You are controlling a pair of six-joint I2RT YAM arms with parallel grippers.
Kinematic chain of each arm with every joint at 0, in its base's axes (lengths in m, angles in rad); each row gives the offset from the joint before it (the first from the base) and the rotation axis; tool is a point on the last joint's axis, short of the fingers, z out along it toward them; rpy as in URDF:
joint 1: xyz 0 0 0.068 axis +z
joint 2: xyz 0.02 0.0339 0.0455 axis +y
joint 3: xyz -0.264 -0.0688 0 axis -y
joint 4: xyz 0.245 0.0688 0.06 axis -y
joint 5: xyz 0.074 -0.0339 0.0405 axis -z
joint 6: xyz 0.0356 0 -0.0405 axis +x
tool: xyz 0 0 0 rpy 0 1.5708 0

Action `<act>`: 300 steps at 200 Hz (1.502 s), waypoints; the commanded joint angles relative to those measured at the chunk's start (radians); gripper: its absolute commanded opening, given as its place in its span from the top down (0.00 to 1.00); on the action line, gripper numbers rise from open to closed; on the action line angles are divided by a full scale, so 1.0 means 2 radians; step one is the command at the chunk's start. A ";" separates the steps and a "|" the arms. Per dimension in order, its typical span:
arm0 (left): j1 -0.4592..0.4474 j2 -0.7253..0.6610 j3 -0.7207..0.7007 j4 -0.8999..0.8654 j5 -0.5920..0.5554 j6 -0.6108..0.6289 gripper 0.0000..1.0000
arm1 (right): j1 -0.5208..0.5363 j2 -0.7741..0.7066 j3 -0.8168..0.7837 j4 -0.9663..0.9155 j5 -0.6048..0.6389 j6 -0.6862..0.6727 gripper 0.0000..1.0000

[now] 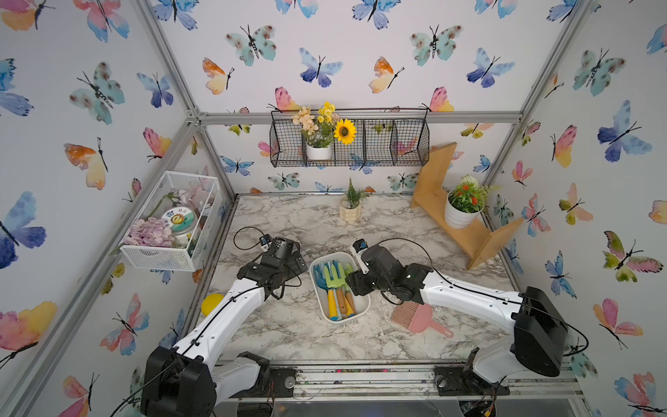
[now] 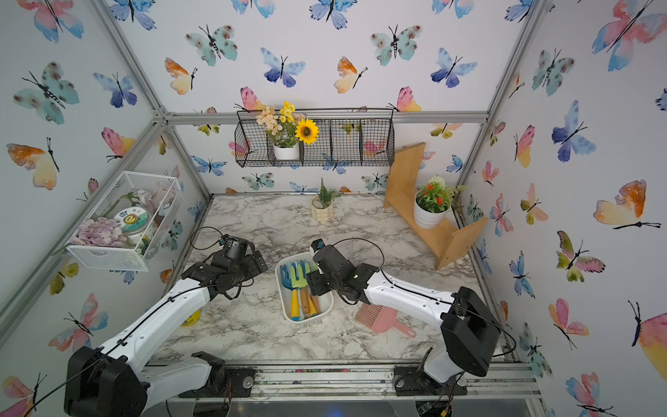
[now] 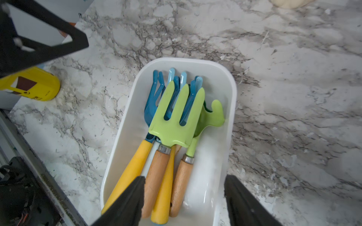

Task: Take the hand rake out of the storage box
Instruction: Pick up the rake from the storage box.

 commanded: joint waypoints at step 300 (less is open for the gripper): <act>0.004 -0.016 0.025 -0.050 0.010 0.028 0.01 | 0.031 0.059 0.031 0.023 0.013 0.071 0.79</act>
